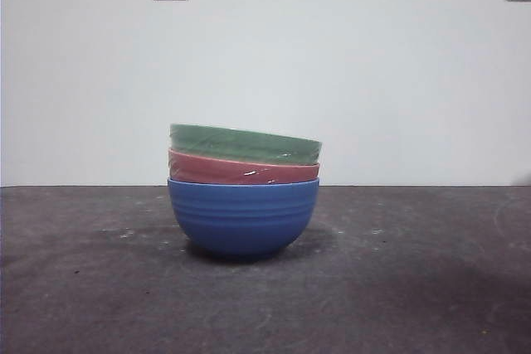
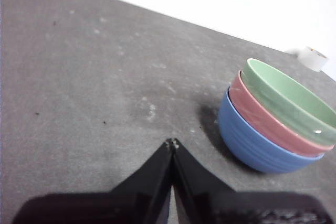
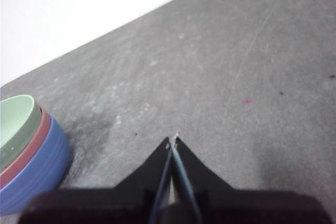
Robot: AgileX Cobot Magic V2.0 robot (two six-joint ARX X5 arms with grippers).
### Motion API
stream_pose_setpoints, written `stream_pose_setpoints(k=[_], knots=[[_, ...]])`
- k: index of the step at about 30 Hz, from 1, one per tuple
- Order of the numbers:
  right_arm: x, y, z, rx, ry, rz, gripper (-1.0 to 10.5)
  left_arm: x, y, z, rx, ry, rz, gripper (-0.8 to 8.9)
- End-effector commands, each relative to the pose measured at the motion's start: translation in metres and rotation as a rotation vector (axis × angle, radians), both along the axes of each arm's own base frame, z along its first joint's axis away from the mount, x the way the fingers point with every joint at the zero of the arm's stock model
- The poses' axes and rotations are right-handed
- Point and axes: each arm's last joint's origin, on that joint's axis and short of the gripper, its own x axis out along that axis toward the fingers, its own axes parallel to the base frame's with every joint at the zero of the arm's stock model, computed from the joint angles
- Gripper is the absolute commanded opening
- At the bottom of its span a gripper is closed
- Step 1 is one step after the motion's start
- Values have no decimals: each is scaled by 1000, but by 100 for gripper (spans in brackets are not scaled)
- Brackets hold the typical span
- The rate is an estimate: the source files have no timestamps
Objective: Pick up the green bowl on the top,put the green bowl on the left,pick up the red bowl in the middle,put the red bowl on the right
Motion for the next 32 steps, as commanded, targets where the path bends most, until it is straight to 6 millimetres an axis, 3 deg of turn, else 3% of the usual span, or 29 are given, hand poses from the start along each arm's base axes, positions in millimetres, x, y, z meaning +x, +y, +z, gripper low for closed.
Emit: stream_pose_setpoints(k=[1, 9, 18, 25, 32], knots=[[-1, 0, 19, 16, -35, -4, -10, -5, 0, 17, -29, -17, 15, -7], [3, 0, 75, -23, -64, 5, -9, -16, 3, 64, -7, -12, 84, -7], [29, 5, 141, -218, -35, 113, -7, 7, 1, 119, 160, 0, -9, -8], [56, 12, 165, -319, 11, 286, -2, 39, -4, 142, 224, 46, -219, -8], [77, 18, 160, -300, 79, 435, 1, 73, -11, 154, 162, 133, -421, 1]])
